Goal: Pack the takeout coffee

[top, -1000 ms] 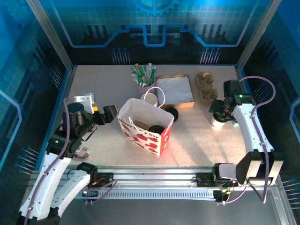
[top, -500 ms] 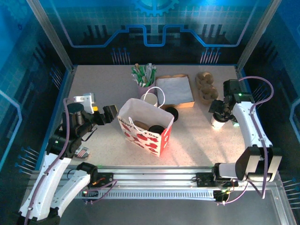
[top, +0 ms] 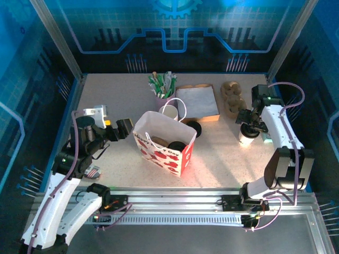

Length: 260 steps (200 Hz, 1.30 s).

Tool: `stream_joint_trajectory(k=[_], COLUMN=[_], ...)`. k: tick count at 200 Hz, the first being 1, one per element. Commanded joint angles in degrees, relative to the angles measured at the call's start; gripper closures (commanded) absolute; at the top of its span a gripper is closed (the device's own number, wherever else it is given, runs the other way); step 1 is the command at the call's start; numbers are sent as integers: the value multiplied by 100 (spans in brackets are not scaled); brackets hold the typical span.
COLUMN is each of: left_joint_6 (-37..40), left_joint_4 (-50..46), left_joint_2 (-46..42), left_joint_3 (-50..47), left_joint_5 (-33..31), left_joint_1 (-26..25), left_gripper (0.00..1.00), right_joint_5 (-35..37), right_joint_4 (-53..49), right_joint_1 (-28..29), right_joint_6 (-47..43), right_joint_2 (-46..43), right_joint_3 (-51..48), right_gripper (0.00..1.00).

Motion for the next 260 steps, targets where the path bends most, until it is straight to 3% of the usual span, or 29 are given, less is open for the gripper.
stream_joint_trajectory(k=[1, 129, 260], left_joint_6=[-14, -14, -10], left_joint_4=[-69, -95, -95], left_joint_2=[-27, -23, -7], left_joint_3=[36, 44, 44], left_joint_5=[4, 18, 24], left_joint_1=[3, 3, 3], left_gripper=[1, 1, 1], right_joint_5=[-6, 122, -111], right_joint_4=[-202, -205, -181], right_joint_1=[-73, -170, -230], right_joint_6=[-70, -87, -96], right_joint_2=[120, 268, 438], right_joint_3=[204, 123, 91], right_gripper=[10, 11, 22])
